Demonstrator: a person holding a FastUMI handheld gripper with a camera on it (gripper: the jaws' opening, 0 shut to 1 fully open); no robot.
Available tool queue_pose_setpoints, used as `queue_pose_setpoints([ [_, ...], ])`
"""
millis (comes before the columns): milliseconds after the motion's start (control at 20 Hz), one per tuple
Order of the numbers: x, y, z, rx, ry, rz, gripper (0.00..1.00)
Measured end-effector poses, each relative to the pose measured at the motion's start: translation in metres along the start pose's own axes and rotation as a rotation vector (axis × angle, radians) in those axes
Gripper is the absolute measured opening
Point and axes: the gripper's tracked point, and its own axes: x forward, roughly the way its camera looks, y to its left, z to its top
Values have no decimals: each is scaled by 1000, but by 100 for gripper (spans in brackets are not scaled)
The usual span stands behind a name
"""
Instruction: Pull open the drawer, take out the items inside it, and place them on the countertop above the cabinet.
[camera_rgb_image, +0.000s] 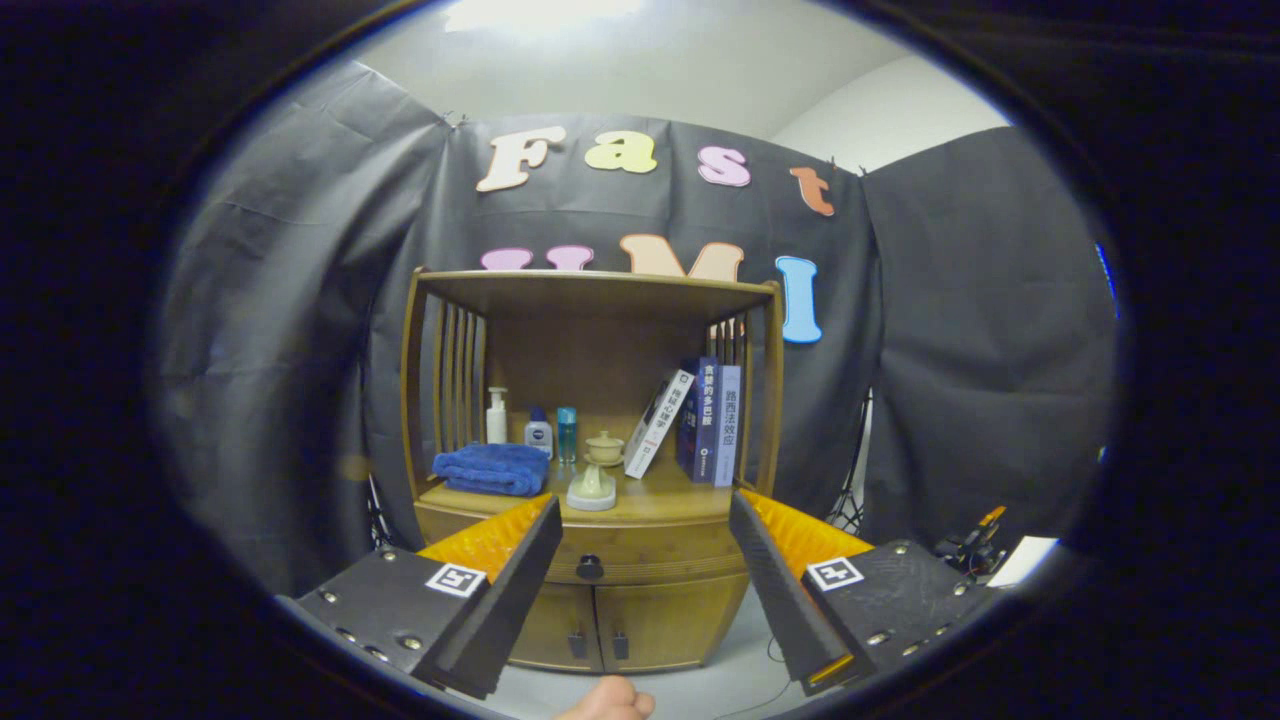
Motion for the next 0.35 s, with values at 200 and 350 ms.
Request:
queue_pose_setpoints([
  [200,-7,-6,-2,9,-9,-17,100],
  [350,-9,-11,-6,16,-3,-27,100],
])
